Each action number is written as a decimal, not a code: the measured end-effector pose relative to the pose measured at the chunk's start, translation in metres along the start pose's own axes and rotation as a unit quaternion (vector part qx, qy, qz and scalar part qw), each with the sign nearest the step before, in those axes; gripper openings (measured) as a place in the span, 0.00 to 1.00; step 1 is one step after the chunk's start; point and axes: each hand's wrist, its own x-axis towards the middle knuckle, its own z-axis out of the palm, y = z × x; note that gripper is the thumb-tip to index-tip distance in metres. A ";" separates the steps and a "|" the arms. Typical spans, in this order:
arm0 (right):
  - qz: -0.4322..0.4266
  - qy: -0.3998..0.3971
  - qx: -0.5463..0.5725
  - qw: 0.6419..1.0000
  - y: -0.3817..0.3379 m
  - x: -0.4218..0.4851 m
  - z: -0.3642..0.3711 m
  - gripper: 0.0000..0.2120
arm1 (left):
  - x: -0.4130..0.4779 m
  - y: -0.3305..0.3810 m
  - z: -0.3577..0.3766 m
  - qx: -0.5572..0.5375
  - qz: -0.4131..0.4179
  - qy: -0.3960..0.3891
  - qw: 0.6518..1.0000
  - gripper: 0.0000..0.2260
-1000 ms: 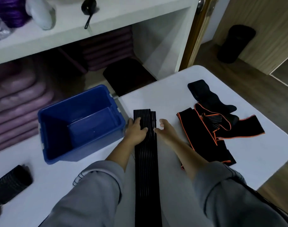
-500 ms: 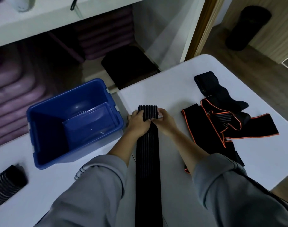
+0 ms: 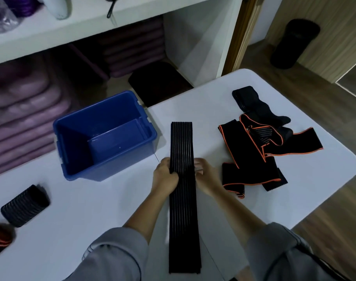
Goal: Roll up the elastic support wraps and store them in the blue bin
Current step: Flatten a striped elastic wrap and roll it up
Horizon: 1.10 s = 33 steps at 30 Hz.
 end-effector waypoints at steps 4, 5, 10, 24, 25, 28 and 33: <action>-0.026 -0.026 -0.096 0.995 0.010 -0.026 0.004 0.22 | -0.028 -0.010 0.000 0.025 0.027 -0.047 0.998 0.25; -0.037 -0.038 -0.128 0.990 0.012 -0.031 0.005 0.22 | -0.033 -0.013 -0.001 0.034 0.037 -0.061 0.997 0.26; -0.079 -0.073 -0.243 0.964 0.029 -0.055 0.002 0.26 | -0.063 -0.037 -0.007 0.109 0.080 -0.030 0.990 0.24; -0.186 -0.156 -0.247 0.938 0.062 -0.133 0.004 0.28 | -0.134 -0.089 -0.010 0.237 0.255 -0.064 0.935 0.18; -0.204 -0.167 -0.252 0.931 0.066 -0.142 0.006 0.29 | -0.141 -0.093 -0.007 0.240 0.267 -0.075 0.930 0.17; -0.253 -0.158 -0.267 0.916 0.077 -0.157 0.013 0.28 | -0.155 -0.106 -0.001 0.258 0.295 -0.091 0.916 0.19; -0.273 -0.158 -0.296 0.902 0.082 -0.166 0.015 0.24 | -0.164 -0.118 -0.003 0.262 0.306 -0.102 0.909 0.23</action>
